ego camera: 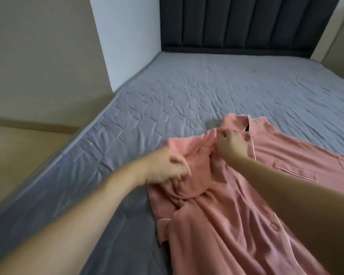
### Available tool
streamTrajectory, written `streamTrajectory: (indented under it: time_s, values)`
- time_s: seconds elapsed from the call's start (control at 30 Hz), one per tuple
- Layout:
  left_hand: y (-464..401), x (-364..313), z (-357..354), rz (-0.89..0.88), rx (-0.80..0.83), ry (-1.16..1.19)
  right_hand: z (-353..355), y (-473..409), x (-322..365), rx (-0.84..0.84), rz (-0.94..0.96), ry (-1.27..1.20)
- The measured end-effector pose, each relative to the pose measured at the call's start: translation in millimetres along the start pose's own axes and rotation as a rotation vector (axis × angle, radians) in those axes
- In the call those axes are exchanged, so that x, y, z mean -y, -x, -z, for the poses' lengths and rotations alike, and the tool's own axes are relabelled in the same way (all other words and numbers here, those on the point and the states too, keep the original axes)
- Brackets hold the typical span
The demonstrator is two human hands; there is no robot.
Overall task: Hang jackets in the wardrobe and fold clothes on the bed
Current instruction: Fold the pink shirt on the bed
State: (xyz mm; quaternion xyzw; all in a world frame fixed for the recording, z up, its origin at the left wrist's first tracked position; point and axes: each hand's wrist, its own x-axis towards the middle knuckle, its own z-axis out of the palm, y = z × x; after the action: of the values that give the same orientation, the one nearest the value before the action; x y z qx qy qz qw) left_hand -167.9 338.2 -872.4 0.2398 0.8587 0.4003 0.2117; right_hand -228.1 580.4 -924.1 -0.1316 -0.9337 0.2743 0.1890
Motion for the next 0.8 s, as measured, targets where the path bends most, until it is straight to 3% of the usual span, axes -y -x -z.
streamTrajectory:
  time_s: [0.07, 0.1, 0.13, 0.2, 0.23, 0.3, 0.37, 0.47, 0.53, 0.57, 0.63, 0.7, 0.73, 0.8]
  values:
    - [-3, 29, 15, 0.151, -0.509, 0.149, -4, -18, 25, 0.098, 0.152, -0.028]
    - [-3, 39, 17, 0.274, -0.575, 0.178, -9, -25, 35, 0.201, 0.226, -0.008]
    - [1, 44, 13, 0.363, -0.48, 0.229, -15, -31, 45, 0.311, 0.299, 0.07]
    - [2, 50, -10, 0.376, -0.205, 0.248, -26, -38, 60, 0.508, 0.407, 0.361]
    - [3, 49, -19, 0.364, -0.178, 0.27, -30, -39, 64, 0.58, 0.411, 0.497]
    - [7, 47, -21, 0.305, -0.24, 0.424, -39, -39, 68, 0.655, 0.346, 0.625]
    - [7, 50, 1, 0.305, -0.402, 0.665, -47, -45, 70, 0.675, 0.358, 0.633]
    - [11, 53, 58, 0.301, -0.705, 0.898, -51, -61, 84, 0.65, 0.314, 0.417]
    - [16, 48, 99, 0.272, -1.002, 0.64, -49, -76, 100, 0.459, 0.204, 0.155]
    - [19, 46, 115, 0.276, -1.159, 0.331, -48, -83, 108, 0.353, 0.161, 0.073]
    - [24, 48, 135, 0.232, -1.391, -0.504, -47, -90, 117, 0.189, 0.142, 0.07]
    - [23, 53, 134, 0.169, -1.311, -1.072, -52, -85, 117, 0.075, 0.138, 0.159]
    - [20, 59, 127, 0.237, -1.157, -1.171, -55, -79, 115, 0.053, 0.12, 0.184]
    - [16, 78, 104, 0.495, -0.835, -1.056, -62, -62, 110, 0.095, 0.087, 0.225]
